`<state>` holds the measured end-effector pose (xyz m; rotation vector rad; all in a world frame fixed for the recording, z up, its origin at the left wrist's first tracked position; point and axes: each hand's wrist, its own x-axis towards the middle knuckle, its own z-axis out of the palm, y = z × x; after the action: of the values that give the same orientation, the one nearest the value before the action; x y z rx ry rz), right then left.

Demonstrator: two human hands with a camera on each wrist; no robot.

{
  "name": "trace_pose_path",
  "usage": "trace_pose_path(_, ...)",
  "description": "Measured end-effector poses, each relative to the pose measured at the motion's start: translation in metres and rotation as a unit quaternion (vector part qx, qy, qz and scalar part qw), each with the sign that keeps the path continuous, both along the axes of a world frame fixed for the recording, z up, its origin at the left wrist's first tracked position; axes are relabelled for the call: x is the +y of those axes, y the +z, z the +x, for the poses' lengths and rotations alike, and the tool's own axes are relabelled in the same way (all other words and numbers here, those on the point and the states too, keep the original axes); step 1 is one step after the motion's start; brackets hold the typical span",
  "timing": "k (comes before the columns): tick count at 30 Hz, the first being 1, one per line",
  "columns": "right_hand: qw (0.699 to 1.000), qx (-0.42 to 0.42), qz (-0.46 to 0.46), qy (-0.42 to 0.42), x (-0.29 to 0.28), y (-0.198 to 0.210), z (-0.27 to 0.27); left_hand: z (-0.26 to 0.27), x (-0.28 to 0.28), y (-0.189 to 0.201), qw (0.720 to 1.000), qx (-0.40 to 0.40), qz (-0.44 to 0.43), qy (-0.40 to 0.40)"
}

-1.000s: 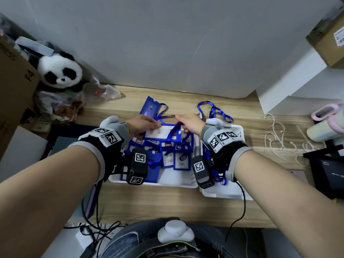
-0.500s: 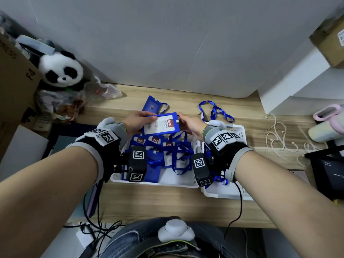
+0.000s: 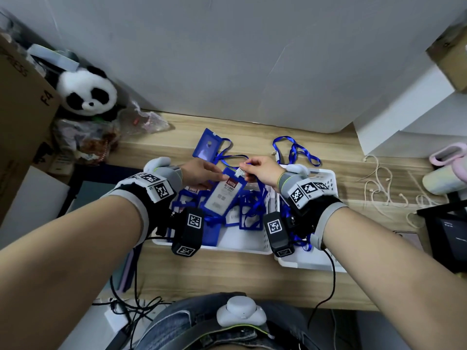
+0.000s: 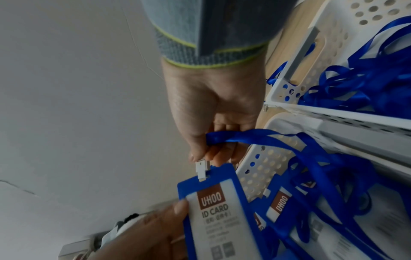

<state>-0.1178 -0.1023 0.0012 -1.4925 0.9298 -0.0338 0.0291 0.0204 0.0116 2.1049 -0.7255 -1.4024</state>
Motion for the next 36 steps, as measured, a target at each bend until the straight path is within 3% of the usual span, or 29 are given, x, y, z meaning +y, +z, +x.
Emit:
trace_pose_path(6, 1.000, -0.013, -0.013, 0.001, 0.004, 0.002, 0.003, -0.008, -0.008, -0.002, 0.999, -0.012, -0.041, 0.033)
trace_pose_path(16, 0.999, -0.031, 0.009, 0.016, 0.011, 0.005, 0.008, -0.007, -0.006, 0.002, 0.996, -0.065, -0.028, -0.049)
trace_pose_path(25, 0.998, 0.043, 0.035, -0.015, 0.012, 0.020, 0.013, -0.010, -0.010, 0.007, 0.974, -0.188, -0.046, -0.116)
trace_pose_path(36, 0.989, 0.088, 0.107, -0.044, 0.010, 0.028, 0.012, -0.014, -0.014, 0.008, 0.972, -0.191, -0.048, -0.128)
